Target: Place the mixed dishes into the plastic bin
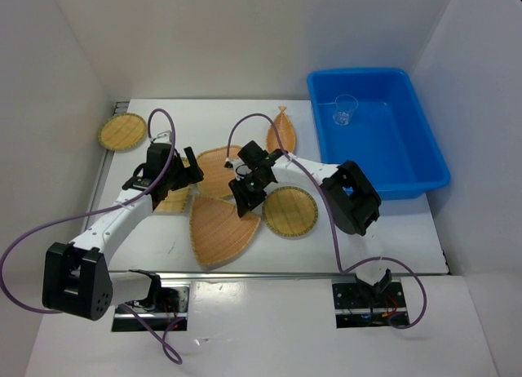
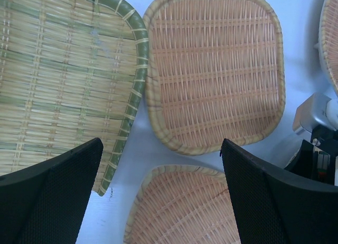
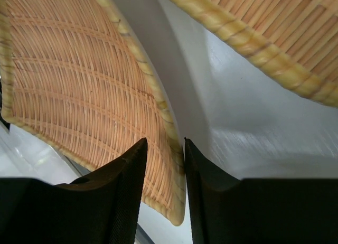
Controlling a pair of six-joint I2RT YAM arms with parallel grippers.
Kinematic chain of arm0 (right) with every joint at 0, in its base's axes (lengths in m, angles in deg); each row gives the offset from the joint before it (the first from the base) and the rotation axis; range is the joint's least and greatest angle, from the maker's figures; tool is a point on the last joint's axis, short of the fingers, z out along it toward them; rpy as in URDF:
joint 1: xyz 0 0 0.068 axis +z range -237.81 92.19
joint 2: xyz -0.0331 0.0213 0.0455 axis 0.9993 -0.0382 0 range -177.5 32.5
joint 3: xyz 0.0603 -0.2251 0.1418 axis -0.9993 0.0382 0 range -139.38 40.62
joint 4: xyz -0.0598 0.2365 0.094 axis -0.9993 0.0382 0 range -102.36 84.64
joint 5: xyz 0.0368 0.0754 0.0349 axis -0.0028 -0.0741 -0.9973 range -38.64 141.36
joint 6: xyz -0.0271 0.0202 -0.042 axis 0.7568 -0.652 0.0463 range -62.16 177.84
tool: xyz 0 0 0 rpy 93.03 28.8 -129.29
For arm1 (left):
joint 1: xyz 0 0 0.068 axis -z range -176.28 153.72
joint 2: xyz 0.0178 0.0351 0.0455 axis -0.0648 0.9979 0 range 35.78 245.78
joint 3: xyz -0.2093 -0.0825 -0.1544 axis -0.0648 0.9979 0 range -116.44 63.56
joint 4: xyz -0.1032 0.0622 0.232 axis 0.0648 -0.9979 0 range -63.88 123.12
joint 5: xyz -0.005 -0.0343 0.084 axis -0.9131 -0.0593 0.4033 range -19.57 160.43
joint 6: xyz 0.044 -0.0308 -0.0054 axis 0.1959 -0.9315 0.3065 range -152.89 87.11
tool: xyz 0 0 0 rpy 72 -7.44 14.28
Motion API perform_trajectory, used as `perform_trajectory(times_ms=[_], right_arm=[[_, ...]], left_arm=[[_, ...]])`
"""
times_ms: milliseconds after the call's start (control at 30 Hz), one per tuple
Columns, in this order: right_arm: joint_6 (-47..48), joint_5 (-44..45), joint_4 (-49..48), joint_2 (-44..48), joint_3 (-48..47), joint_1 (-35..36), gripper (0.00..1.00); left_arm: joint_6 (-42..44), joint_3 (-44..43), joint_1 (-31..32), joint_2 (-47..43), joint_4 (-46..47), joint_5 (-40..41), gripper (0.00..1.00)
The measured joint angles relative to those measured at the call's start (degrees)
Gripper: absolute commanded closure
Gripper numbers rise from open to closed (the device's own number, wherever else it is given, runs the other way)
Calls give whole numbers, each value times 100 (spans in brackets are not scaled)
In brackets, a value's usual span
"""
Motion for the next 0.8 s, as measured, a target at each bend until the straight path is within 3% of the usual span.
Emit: perform_trajectory(times_ms=[267, 367, 400, 800], right_arm=[[70, -313, -2, -105, -2, 22, 78], [72, -546, -2, -166, -2, 22, 97], [39, -671, -4, -175, -2, 22, 99], [13, -632, -35, 144, 146, 107, 99]], left_arm=[[0, 26, -55, -35, -11, 15, 0], [2, 46, -59, -107, -50, 46, 0], [2, 55, -61, -142, -50, 50, 0], [2, 133, -61, -278, -136, 133, 0]])
